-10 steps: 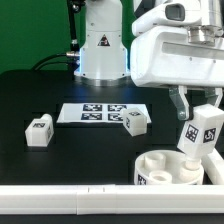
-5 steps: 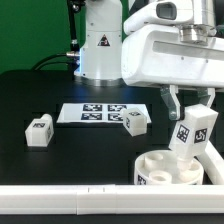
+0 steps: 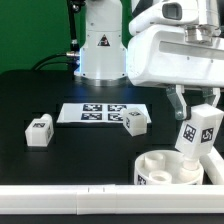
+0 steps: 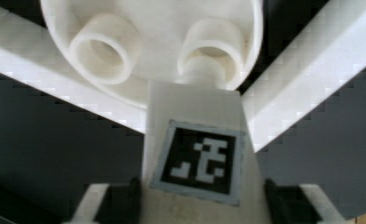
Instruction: Assemble stool
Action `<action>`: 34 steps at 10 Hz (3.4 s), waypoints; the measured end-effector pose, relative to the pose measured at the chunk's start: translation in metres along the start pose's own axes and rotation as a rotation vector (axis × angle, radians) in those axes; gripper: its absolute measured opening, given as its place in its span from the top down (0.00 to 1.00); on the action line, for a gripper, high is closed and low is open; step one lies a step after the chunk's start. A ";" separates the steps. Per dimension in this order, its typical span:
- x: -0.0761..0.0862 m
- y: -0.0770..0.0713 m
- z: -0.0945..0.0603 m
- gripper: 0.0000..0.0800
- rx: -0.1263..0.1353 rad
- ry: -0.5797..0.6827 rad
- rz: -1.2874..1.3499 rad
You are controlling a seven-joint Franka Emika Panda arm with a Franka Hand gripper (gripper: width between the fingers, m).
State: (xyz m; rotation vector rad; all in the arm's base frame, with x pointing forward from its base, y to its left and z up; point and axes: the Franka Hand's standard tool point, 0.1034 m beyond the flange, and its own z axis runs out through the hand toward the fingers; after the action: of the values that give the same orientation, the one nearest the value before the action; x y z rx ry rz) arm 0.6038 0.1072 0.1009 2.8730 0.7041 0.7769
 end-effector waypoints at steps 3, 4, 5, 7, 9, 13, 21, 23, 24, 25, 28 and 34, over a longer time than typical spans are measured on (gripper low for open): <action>-0.003 -0.002 0.003 0.60 0.002 -0.005 -0.002; -0.006 -0.002 0.005 0.60 0.003 -0.011 -0.002; -0.008 -0.003 0.006 0.60 0.003 -0.015 -0.003; -0.014 -0.005 0.012 0.60 0.005 -0.025 -0.005; -0.016 -0.006 0.015 0.60 0.003 -0.019 -0.008; -0.016 -0.006 0.016 0.49 0.002 -0.017 -0.007; 0.009 -0.022 0.010 0.19 0.117 -0.371 0.079; 0.009 -0.021 0.010 0.19 0.123 -0.366 0.034; 0.013 -0.018 0.007 0.19 0.126 -0.360 -0.073; 0.015 -0.011 0.004 0.19 0.144 -0.358 -0.242; 0.017 -0.003 0.004 0.19 0.169 -0.348 -0.605; 0.015 -0.007 0.008 0.19 0.210 -0.352 -1.156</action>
Offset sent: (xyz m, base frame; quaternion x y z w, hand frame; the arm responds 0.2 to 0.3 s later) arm -0.0056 0.0002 -0.0073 -0.0001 0.0087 -0.0015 1.0000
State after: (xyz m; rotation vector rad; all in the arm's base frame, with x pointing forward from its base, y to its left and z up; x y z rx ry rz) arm 0.6164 0.1205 0.0993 2.0157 2.0941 0.0206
